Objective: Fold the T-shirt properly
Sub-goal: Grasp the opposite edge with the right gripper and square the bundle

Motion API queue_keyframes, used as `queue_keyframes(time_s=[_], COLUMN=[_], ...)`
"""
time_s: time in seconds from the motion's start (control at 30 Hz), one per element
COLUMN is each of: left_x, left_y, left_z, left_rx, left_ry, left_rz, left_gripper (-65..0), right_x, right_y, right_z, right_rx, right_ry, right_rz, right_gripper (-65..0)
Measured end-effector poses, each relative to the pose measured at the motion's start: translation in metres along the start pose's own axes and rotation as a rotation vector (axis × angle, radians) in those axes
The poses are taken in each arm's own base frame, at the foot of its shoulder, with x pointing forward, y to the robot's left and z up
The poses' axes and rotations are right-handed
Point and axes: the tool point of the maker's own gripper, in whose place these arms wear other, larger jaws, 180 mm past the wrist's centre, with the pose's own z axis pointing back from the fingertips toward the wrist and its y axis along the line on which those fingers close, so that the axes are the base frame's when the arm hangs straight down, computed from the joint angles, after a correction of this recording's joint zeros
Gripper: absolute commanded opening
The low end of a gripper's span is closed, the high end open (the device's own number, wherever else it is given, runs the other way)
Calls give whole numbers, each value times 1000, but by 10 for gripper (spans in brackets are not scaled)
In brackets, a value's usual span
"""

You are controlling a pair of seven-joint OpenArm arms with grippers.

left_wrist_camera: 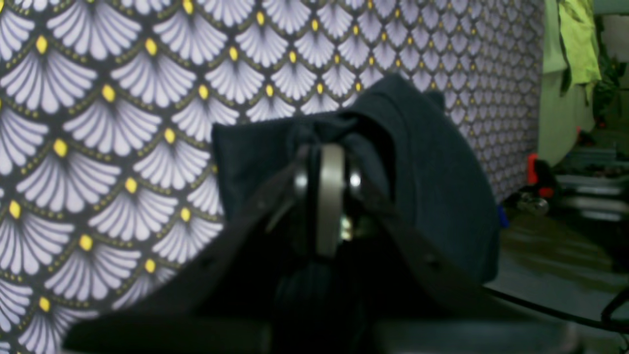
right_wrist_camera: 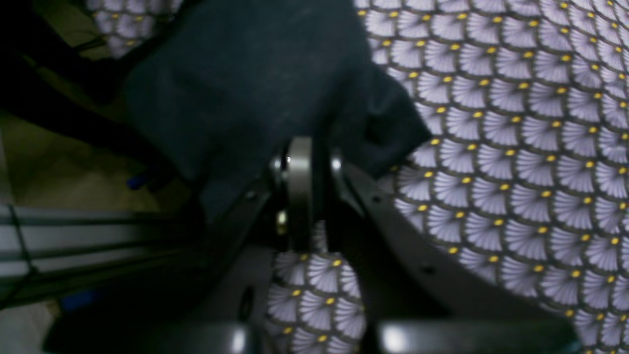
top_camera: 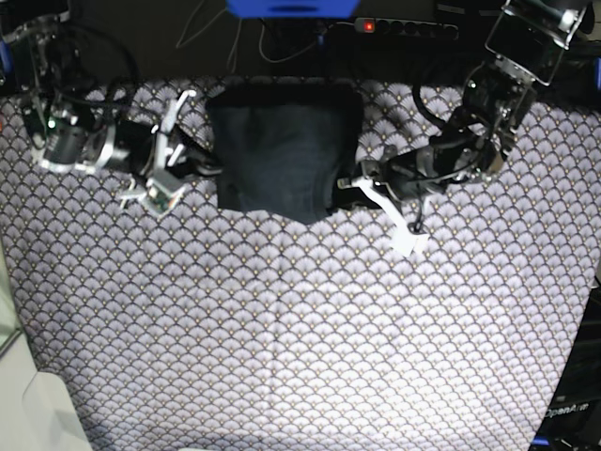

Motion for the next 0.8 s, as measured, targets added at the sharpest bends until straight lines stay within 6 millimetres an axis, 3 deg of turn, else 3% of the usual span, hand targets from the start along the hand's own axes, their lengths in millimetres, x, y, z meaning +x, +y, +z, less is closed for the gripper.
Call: queue_keyframes(time_s=[0.13, 0.23, 0.4, 0.63, 0.8], left_x=[0, 0, 2, 3, 3], left_y=[0, 0, 0, 1, 1], left_z=[0, 0, 0, 0, 0], left_rx=[0, 1, 0, 6, 6], left_ry=[0, 0, -3, -5, -5], left_rz=[0, 0, -3, 2, 2], left_gripper=[-650, -650, -650, -650, -650], right_x=[-10, -21, -18, -23, -42], right_y=[-17, -18, -1, 37, 44], right_z=[-6, -12, -26, -45, -58], right_rx=[-19, -17, 22, 122, 151], right_ry=[20, 34, -3, 8, 0], right_rz=[-45, -87, -135, -155, -244], right_gripper=[-621, -621, -621, -621, -621])
